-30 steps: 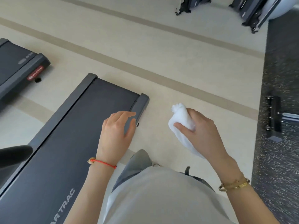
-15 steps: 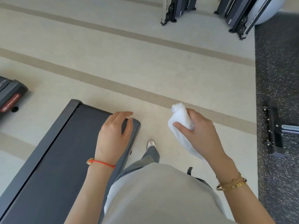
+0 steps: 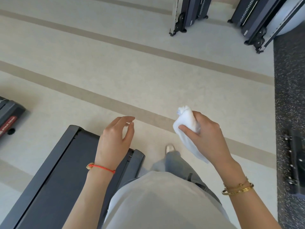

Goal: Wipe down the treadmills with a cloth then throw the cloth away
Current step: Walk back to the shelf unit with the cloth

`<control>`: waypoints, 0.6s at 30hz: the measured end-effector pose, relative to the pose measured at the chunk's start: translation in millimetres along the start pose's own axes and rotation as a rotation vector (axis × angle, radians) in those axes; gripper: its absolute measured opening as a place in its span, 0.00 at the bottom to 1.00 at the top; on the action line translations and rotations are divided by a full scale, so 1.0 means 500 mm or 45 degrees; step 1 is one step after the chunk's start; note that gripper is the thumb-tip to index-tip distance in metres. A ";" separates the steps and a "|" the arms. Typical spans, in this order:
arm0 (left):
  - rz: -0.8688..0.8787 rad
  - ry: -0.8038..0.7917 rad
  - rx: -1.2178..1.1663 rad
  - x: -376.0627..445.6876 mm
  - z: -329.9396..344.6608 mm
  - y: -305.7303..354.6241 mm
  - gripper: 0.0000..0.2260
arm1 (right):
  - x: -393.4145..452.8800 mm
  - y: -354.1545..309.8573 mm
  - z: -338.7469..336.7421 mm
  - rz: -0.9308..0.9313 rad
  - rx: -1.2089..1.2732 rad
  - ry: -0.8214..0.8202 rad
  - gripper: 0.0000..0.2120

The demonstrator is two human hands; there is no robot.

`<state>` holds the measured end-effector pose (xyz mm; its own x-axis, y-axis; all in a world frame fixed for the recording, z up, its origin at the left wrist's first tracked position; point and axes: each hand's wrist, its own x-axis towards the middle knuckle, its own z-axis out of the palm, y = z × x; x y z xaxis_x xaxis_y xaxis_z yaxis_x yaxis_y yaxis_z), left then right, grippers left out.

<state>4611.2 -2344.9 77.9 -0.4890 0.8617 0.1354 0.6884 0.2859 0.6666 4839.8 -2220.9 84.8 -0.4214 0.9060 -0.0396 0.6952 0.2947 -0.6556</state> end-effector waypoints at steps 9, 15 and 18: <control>-0.096 0.093 -0.009 0.346 0.085 -0.026 0.10 | 0.416 0.002 0.011 -0.170 -0.022 -0.077 0.19; -0.203 0.246 -0.017 0.584 0.106 -0.029 0.10 | 0.722 -0.033 0.006 -0.319 -0.063 -0.183 0.21; -0.269 0.292 -0.022 0.669 0.102 -0.050 0.09 | 0.852 -0.065 0.021 -0.392 -0.080 -0.227 0.22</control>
<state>4457.7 -2042.3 69.0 -0.7300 0.6661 0.1531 0.5503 0.4400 0.7096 4631.7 -1848.0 81.5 -0.7079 0.7060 0.0182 0.5516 0.5688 -0.6101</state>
